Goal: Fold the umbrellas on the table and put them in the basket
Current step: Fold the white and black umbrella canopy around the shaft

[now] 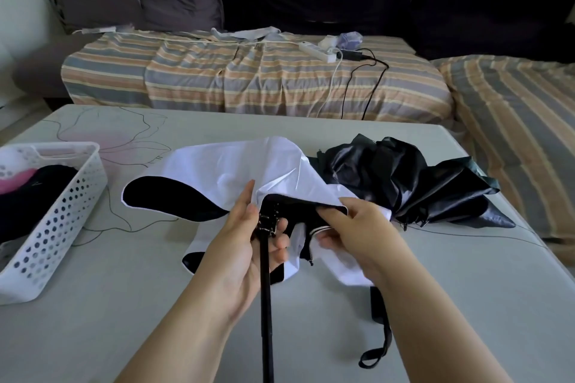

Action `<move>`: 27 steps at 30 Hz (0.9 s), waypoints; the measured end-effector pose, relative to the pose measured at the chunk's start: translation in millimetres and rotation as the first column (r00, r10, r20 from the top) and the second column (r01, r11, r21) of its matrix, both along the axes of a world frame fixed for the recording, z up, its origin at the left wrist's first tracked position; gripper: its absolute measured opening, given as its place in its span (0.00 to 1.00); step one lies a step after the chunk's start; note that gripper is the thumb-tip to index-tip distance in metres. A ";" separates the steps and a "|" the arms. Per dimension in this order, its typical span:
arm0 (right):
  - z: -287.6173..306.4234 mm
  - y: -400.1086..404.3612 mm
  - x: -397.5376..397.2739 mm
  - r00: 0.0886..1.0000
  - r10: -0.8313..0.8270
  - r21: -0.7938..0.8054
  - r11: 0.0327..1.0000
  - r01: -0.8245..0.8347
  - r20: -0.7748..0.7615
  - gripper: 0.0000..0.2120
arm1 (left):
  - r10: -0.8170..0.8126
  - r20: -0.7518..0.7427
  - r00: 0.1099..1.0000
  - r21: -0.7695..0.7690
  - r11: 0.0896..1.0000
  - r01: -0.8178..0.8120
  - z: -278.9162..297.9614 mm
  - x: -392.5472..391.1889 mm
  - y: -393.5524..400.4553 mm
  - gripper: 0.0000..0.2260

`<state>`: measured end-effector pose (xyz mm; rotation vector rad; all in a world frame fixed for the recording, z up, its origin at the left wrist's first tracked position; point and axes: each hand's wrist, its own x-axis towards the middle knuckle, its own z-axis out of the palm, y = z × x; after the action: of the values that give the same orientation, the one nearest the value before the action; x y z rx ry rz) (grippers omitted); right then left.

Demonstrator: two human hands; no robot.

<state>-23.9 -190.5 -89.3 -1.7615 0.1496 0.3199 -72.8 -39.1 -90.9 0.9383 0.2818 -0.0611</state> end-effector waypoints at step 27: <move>6.2 5.7 -10.1 0.914 0.160 -0.387 0.922 -0.003 0.373 0.14 | -0.049 -0.063 0.997 -0.001 0.999 0.049 -0.4 -0.4 5.7 0.09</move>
<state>-34.1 -184.8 -83.2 -2.1861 -0.1721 -0.0200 -73.2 -33.4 -91.4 0.9453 0.3175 -0.1356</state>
